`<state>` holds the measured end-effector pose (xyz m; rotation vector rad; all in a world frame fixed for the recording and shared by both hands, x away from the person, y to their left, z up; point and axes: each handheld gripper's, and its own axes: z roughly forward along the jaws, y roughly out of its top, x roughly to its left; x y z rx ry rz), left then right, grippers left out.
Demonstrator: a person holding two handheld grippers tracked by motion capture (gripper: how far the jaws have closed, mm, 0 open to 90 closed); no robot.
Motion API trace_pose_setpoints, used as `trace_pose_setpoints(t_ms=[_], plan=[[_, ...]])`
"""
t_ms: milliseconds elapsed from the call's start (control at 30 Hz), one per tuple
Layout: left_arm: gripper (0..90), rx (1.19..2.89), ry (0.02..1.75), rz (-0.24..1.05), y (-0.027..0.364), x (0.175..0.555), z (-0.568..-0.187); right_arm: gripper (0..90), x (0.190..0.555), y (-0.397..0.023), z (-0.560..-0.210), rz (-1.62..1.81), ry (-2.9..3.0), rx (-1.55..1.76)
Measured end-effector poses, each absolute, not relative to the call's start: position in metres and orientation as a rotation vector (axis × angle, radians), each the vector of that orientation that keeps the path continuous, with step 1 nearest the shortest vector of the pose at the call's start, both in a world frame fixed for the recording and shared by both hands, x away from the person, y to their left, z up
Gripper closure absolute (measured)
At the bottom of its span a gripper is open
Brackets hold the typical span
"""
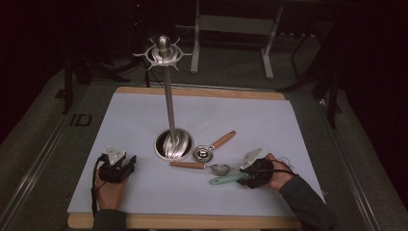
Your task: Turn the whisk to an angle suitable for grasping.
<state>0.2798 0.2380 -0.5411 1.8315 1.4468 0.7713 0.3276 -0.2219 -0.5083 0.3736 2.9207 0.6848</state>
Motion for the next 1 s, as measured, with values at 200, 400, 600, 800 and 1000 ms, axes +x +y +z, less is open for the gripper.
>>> trace_pose_setpoints(t_ms=[200,400,600,800,1000], plan=[[58.2,1.833,1.449,0.774,0.238,0.280,-0.541,61.3,0.315,-0.227,-0.505,0.654,2.965,0.367],[57.8,1.835,1.450,0.775,0.238,0.280,-0.541,62.3,0.310,-0.227,-0.502,0.617,3.021,0.347],[57.4,1.837,1.452,0.774,0.237,0.280,-0.541,62.5,0.314,-0.218,-0.500,0.559,3.111,0.272],[57.2,1.835,1.453,0.771,0.238,0.280,-0.541,61.2,0.322,-0.210,-0.501,0.512,3.189,0.247],[57.1,1.834,1.455,0.771,0.238,0.280,-0.541,65.9,0.321,-0.198,-0.498,0.370,3.194,0.162]])
